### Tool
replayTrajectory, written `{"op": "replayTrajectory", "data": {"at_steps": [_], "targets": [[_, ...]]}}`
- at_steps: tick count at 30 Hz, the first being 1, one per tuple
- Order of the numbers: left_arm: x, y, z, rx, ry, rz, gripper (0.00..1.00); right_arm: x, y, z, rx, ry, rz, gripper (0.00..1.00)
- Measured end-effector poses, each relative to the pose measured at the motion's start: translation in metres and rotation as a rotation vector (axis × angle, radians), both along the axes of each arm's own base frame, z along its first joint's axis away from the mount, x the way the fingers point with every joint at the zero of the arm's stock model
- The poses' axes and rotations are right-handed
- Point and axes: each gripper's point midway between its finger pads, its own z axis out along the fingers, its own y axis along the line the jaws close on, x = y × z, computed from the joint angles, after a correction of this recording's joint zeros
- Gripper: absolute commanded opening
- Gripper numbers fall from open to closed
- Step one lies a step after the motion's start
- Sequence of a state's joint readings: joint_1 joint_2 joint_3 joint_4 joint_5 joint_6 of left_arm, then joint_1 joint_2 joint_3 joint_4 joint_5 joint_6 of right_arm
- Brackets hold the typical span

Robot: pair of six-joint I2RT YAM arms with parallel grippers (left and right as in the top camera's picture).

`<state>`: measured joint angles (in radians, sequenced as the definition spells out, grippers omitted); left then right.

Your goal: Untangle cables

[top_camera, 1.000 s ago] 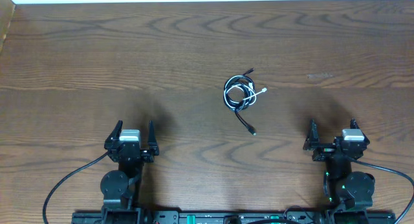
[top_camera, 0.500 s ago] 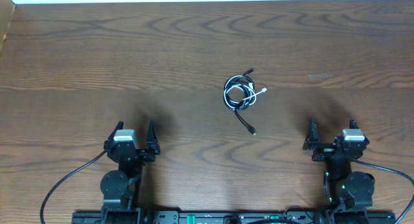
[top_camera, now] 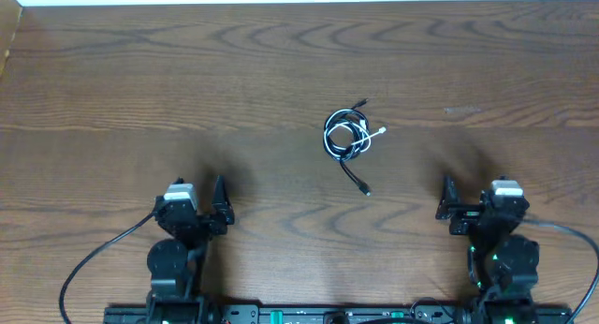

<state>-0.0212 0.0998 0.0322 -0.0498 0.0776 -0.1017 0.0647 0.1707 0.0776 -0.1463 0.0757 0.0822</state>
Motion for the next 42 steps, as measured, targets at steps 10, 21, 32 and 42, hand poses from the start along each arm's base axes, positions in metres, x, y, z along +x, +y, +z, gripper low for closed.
{"op": "replayTrajectory", "data": {"at_steps": [10, 21, 32, 42], "targets": [[0.002, -0.014, -0.017, -0.026, 0.329, -0.077, 0.81, 0.009, 0.001, 0.013, -0.01, 0.228, -0.002, 0.99], [-0.007, -0.031, -0.006, -0.095, 0.835, -0.151, 0.81, 0.019, 0.004, 0.012, -0.052, 0.631, 0.027, 0.99], [-0.012, -0.032, 0.007, -0.104, 0.934, -0.15, 0.81, 0.033, 0.009, 0.024, -0.066, 0.689, 0.067, 0.99], [0.02, -0.042, 0.029, -0.129, 0.783, -0.205, 0.81, 0.04, 0.024, 0.029, -0.026, 0.65, 0.139, 0.99]]}}
